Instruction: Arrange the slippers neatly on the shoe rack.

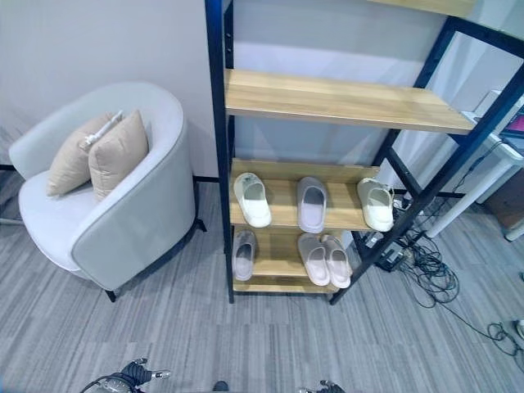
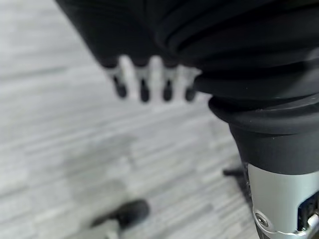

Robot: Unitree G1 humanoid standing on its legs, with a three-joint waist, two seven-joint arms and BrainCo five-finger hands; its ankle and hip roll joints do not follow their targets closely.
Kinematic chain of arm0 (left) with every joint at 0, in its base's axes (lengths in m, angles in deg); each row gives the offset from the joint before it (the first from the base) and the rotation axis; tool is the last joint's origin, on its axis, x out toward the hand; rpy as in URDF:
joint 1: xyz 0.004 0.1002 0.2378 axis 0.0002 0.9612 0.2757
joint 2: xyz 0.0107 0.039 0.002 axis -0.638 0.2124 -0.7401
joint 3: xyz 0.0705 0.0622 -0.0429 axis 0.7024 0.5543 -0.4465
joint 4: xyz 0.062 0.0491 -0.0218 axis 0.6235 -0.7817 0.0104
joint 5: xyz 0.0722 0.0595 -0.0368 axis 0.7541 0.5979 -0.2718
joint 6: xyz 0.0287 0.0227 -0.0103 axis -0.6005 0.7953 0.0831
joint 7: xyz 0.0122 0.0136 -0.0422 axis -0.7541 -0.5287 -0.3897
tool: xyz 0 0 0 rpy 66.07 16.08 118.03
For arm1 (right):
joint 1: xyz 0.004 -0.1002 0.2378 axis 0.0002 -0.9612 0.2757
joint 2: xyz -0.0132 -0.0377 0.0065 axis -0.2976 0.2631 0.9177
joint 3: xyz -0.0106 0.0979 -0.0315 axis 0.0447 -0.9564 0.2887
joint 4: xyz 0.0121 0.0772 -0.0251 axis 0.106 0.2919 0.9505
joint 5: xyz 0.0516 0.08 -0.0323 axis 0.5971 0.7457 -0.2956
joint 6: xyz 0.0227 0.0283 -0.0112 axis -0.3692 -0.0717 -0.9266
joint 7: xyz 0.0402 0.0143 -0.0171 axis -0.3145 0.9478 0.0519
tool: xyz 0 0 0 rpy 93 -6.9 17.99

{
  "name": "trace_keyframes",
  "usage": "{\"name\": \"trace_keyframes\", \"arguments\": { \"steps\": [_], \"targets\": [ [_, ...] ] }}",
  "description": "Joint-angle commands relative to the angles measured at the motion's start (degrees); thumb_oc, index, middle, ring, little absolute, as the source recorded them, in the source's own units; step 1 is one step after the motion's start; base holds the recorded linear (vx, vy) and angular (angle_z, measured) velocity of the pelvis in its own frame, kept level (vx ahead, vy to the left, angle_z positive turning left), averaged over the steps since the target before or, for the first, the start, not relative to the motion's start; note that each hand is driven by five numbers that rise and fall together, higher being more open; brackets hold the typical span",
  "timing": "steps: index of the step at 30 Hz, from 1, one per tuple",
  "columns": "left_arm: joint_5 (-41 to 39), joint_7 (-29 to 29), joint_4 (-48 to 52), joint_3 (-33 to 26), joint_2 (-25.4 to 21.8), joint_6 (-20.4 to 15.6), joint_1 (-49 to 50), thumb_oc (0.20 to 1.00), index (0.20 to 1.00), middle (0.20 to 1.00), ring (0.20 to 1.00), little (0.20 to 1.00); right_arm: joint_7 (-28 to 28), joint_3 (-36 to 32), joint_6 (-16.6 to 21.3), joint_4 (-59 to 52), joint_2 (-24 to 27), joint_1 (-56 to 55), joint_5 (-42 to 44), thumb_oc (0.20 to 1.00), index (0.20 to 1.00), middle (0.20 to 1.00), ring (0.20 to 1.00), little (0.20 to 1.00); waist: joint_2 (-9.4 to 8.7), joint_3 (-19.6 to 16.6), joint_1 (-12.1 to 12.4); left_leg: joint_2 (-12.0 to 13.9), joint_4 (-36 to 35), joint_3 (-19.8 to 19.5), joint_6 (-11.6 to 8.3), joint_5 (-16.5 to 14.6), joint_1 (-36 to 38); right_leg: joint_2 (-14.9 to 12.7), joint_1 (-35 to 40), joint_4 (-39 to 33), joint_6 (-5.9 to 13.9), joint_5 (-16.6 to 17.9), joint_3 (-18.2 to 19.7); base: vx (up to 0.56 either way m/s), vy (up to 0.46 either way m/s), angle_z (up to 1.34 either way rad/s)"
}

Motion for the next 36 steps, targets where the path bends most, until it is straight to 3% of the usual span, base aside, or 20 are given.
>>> {"name": "trace_keyframes", "arguments": {
  "steps": [1, 3, 6, 12, 13, 16, 18, 20, 22, 26, 28, 30, 34, 35, 36],
  "targets": [
    [3.14, 0.09, -0.02, -0.82, 0.52, -0.45, 0.23, 1.0, 1.0, 1.0, 1.0, 1.0, -0.2, 0.4, 0.19, -2.35, 1.02, 2.51, 1.94, 1.0, 1.0, 1.0, 1.0, 1.0, -0.6, 4.36, -0.18, 6.23, 7.68, 0.55, -5.4, -7.52, -1.14, 1.09, -0.38, -8.51, -0.28, 9.22, 0.11, 0.03, 0.092, 0.09],
    [3.86, 0.46, -0.76, -0.74, 0.13, -0.21, 0.25, 1.0, 1.0, 1.0, 1.0, 1.0, -0.02, 0.47, 0.37, -2.58, 1.36, 2.56, 2.16, 1.0, 1.0, 1.0, 1.0, 1.0, -0.3, 4.63, -0.91, 5.78, 7.87, 0.28, -5.55, -8.39, -0.37, 1.61, -0.02, -13.05, -0.91, 6.7, 0.94, 0.05, 0.006, 0.05],
    [2.72, 0.8, -1.4, -2.19, 0.14, -0.22, 0.54, 1.0, 1.0, 1.0, 1.0, 1.0, 0.05, 0.19, 0.39, -2.66, 1.82, 2.72, 2.02, 1.0, 1.0, 1.0, 1.0, 1.0, -0.03, 4.2, -0.93, 6.46, 8.02, 0.84, -6.31, -8.64, -0.06, 0.45, -0.53, -19.17, -0.82, 7.57, 0.39, 0.05, -0.111, 0.11],
    [2.9, 1.72, -2.43, -3.15, 0.11, -0.21, 2.06, 1.0, 1.0, 1.0, 1.0, 1.0, -0.47, -0.51, 0.19, -2.14, 2.97, 1.6, 1.05, 1.0, 1.0, 1.0, 1.0, 1.0, -0.26, 3.12, -1.04, 7.54, 8.22, 0.2, -7.71, -8.75, 1.11, 1.03, 0.74, -21.48, -0.99, 6.7, 1.31, 0.1, -0.23, -0.08],
    [2.45, 1.86, -2.5, -3.38, 0.75, -0.37, 2.61, 1.0, 1.0, 1.0, 1.0, 1.0, -0.43, -0.45, 0.4, -2.39, 3.56, 1.4, 0.77, 1.0, 1.0, 1.0, 1.0, 1.0, 0.1, 2.34, -1.09, 9.11, 7.21, -0.23, -8.96, -7.94, 1.92, 2.27, 1.65, -21.6, -1.61, 5.39, 0.63, 0.11, -0.276, 0.09],
    [1.91, 2.1, -2.28, -3.4, 1.22, -0.43, 2.99, 1.0, 1.0, 1.0, 1.0, 1.0, -0.34, -0.79, 0.74, -2.55, 4.13, 0.96, 1.17, 1.0, 1.0, 1.0, 1.0, 1.0, 0.45, 2.02, -1.25, 10.38, 6.67, -0.8, -9.89, -7.16, 2.04, 3.18, 2.25, -21.82, -2.27, 4.44, 0.06, 0.07, -0.264, 0.12],
    [1.49, 2.26, -1.67, -2.76, 1.84, -0.6, 2.85, 1.0, 1.0, 1.0, 1.0, 1.0, 0.27, -1.77, 1.34, -1.93, 5.3, 0.51, 2.09, 1.0, 1.0, 1.0, 1.0, 1.0, 1.04, 1.99, -1.58, 13.15, 7.27, -1.35, -11.74, -5.96, 1.75, 5.66, 3.42, -22.08, -4.08, 1.99, -1.07, 0.04, -0.334, 0.15],
    [1.29, 2.28, -1.5, -2.63, 1.92, -0.66, 2.71, 1.0, 1.0, 1.0, 1.0, 1.0, 0.4, -1.83, 1.5, -1.89, 5.62, 0.56, 2.16, 1.0, 1.0, 1.0, 1.0, 1.0, 1.15, 2.11, -1.67, 13.87, 7.88, -1.59, -12.16, -5.32, 1.5, 6.33, 3.74, -22.0, -4.62, 1.39, -1.39, 0.02, -0.153, 0.18],
    [1.32, 1.35, 0.09, -1.38, 2.75, -0.84, 1.79, 1.0, 1.0, 1.0, 1.0, 1.0, 1.68, -1.86, 1.97, -2.52, 6.36, 1.54, 2.77, 1.0, 1.0, 1.0, 1.0, 1.0, 0.93, 3.06, -1.09, 15.24, 11.14, -2.48, -13.2, -1.7, -0.14, 7.66, 4.85, -21.76, -6.07, 0.54, -2.82, 0.0, -0.222, 0.05],
    [1.94, 0.23, 1.26, 0.58, 4.04, -1.43, 1.17, 1.0, 1.0, 1.0, 1.0, 1.0, 2.49, -0.6, 3.05, -4.03, 6.44, 2.16, 2.55, 1.0, 1.0, 1.0, 1.0, 1.0, 0.26, 3.93, -1.47, 14.85, 13.48, -0.93, -12.78, -1.73, -1.45, 7.65, 6.09, -22.1, -6.56, 0.03, -4.11, 0.01, -0.115, 0.3],
    [0.92, -0.08, 2.01, 1.11, 4.72, -1.74, 0.62, 1.0, 1.0, 1.0, 1.0, 1.0, 2.84, 0.08, 3.29, -4.77, 6.21, 2.66, 2.78, 1.0, 1.0, 1.0, 1.0, 1.0, 0.27, 3.86, -1.2, 13.75, 11.51, -1.01, -12.25, -2.87, -2.18, 7.49, 6.28, -22.63, -6.27, -0.13, -4.47, 0.03, -0.003, 0.22],
    [0.73, 0.11, 1.65, 1.67, 4.71, -1.73, 0.19, 1.0, 1.0, 1.0, 1.0, 1.0, 3.41, 0.83, 3.83, -6.43, 6.08, 4.12, 3.06, 1.0, 1.0, 1.0, 1.0, 1.0, 0.42, 4.19, -0.44, 12.98, 8.58, -0.99, -12.2, -1.39, -5.68, 7.16, 6.28, -22.71, -5.8, -0.16, -4.75, 0.01, 0.069, 0.38],
    [3.12, -1.53, 0.95, 2.27, 5.28, -0.72, 1.29, 1.0, 1.0, 1.0, 1.0, 1.0, 5.4, 1.75, 4.92, -12.91, 7.3, 6.44, 1.22, 1.0, 1.0, 1.0, 1.0, 1.0, 1.46, 3.7, 0.33, 12.46, 4.01, -2.75, -11.64, -0.63, -4.11, 7.58, 6.35, -22.37, -5.39, -0.32, -4.03, 0.05, 0.095, -0.03],
    [4.05, -0.18, 0.63, 0.58, 3.93, -1.11, 1.34, 1.0, 1.0, 1.0, 1.0, 1.0, 4.88, -0.99, 6.53, -16.97, 14.13, 4.41, -1.61, 1.0, 1.0, 1.0, 1.0, 1.0, 1.48, 2.57, -0.51, 12.92, 1.25, -1.46, -11.7, 0.12, -1.85, 7.59, 6.8, -22.91, -5.0, 0.01, -3.65, 0.12, 0.121, -0.2],
    [4.02, -0.31, 0.41, -2.23, 2.77, -1.38, 3.09, 1.0, 1.0, 1.0, 1.0, 1.0, 4.81, -3.08, 9.42, -30.62, 17.57, 2.13, -2.7, 1.0, 1.0, 1.0, 1.0, 1.0, 1.44, 2.1, -1.13, 13.07, -0.74, -0.46, -11.65, 0.72, -0.32, 7.56, 6.93, -23.65, -4.74, 0.42, -3.04, 0.12, 0.15, -0.29]
  ]
}}
